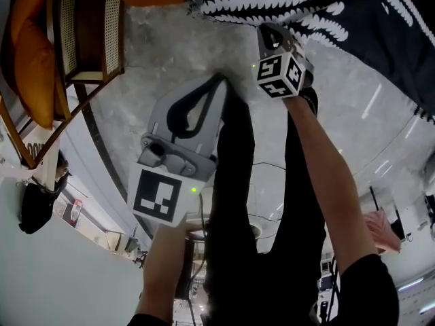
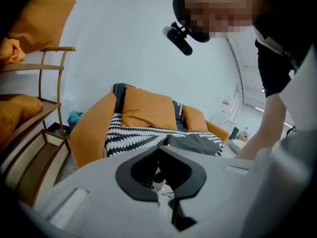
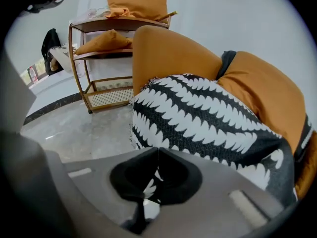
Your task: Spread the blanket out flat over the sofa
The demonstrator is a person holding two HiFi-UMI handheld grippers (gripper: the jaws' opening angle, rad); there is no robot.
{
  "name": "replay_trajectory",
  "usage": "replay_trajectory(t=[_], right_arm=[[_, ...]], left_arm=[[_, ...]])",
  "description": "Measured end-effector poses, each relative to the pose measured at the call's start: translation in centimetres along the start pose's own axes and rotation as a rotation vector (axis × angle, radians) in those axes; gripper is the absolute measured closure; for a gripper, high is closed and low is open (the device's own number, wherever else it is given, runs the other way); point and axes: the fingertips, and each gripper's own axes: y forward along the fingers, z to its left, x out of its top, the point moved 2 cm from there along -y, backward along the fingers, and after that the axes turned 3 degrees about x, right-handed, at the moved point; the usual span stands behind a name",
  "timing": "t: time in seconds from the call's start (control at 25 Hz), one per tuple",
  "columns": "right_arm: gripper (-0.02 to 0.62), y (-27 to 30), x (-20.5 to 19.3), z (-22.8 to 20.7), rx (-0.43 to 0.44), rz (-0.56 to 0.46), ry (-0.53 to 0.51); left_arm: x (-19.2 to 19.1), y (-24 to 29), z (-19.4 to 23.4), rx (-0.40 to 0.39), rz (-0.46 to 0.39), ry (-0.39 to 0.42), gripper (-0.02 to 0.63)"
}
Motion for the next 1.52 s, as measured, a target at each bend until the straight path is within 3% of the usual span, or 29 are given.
replay_trajectory(t=[0.44, 0.76, 1.12, 1.32, 1.44, 1.52], right_arm=[[0.586, 1.7, 3.2, 8.9, 0.232, -0.036, -0.002], [0.588, 3.2, 6.0, 11.1, 0.361, -0.072, 0.103], [0.588, 5.5, 4.3, 10.2, 0.385, -0.02, 0.095], [0.583, 6.9, 4.4, 10.1, 0.343, -0.004, -0.012], [0.548, 6.7, 4.5, 9.1, 0.339, -0.007, 0.038], [0.487, 6.2, 4.6, 8.6, 0.343, -0.017, 0.072]], left_arm=[[-0.6, -1.6, 2.0, 0.001, 0.009, 0.01, 0.6], [-0.1, -1.0, 2.0, -0.012, 0.003, 0.018, 0.6], [0.0, -0.4, 1.8, -0.017, 0.026, 0.02, 0.6], [0.2, -0.1, 2.2, -0.016, 0.031, 0.029, 0.6], [0.8, 0.4, 1.8, -0.016, 0.028, 0.039, 0.6], [1.2, 0.6, 1.4, -0.01, 0.022, 0.036, 0.6]])
